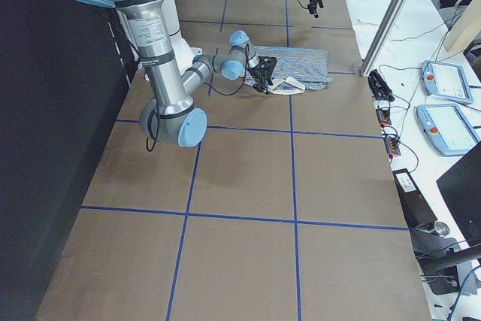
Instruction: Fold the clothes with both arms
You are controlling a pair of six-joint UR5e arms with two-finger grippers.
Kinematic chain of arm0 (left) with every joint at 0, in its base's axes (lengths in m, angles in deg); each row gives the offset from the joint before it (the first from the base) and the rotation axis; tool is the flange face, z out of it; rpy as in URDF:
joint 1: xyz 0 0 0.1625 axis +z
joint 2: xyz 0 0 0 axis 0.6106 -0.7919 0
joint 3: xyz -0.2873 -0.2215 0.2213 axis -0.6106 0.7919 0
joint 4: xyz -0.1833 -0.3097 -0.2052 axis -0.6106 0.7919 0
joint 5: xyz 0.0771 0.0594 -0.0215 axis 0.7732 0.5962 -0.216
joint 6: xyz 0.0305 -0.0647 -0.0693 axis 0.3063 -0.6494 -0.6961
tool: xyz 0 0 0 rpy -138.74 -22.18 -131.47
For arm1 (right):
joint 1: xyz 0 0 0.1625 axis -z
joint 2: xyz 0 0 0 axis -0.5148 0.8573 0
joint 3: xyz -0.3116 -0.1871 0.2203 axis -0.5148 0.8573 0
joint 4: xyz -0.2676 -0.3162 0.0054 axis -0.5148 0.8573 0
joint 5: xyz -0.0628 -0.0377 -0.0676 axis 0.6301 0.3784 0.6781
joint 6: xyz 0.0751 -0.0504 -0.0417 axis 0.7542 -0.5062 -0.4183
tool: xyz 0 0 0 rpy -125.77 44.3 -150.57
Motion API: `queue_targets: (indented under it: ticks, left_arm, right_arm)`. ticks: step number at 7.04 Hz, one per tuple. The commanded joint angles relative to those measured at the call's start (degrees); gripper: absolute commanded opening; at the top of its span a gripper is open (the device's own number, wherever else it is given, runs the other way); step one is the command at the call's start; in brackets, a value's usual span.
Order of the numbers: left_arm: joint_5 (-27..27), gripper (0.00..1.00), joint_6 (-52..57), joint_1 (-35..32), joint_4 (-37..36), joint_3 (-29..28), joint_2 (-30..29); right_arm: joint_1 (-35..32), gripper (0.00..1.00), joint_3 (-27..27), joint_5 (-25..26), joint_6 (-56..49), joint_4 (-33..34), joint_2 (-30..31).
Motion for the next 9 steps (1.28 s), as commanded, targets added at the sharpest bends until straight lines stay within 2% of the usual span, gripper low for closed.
queue_targets:
  ticks: [1, 2, 3, 4, 5, 7, 8, 9]
  left_arm:
    - [-0.29, 1.00, -0.05, 0.02, 0.01, 0.20, 0.12]
    - [-2.03, 1.00, -0.05, 0.02, 0.01, 0.20, 0.12]
    - [-2.40, 1.00, -0.05, 0.02, -0.07, 0.63, 0.12]
    - [-2.40, 1.00, -0.05, 0.02, -0.25, 0.90, 0.20]
    - [-2.49, 1.00, -0.13, 0.02, -0.34, 0.90, 0.20]
    - [-3.98, 1.00, -0.13, 0.02, -0.25, 0.99, 0.20]
    - [-4.16, 1.00, -0.13, 0.02, -0.34, 0.99, 0.20]
    - [-4.86, 1.00, -0.83, 0.02, -0.43, 0.99, 0.20]
  right_arm:
    - [-0.41, 1.00, -8.90, -2.56, -15.34, 2.62, 6.77]
    - [-1.63, 1.00, -10.77, -5.53, -23.94, 12.31, 2.79]
    - [-2.60, 1.00, -10.79, -6.17, -23.42, 12.58, -1.43]
    - [-0.87, 1.00, -6.61, -2.69, -20.63, 5.01, -1.21]
    - [0.02, 1.00, -7.09, 0.99, -19.91, -0.11, -1.73]
    - [0.30, 1.00, -7.45, 1.73, -23.64, 1.68, -2.00]
    - [0.12, 1.00, -7.71, 3.82, -40.03, 1.42, -2.96]
    - [0.55, 0.99, -7.28, 4.37, -44.90, 7.94, -5.84]
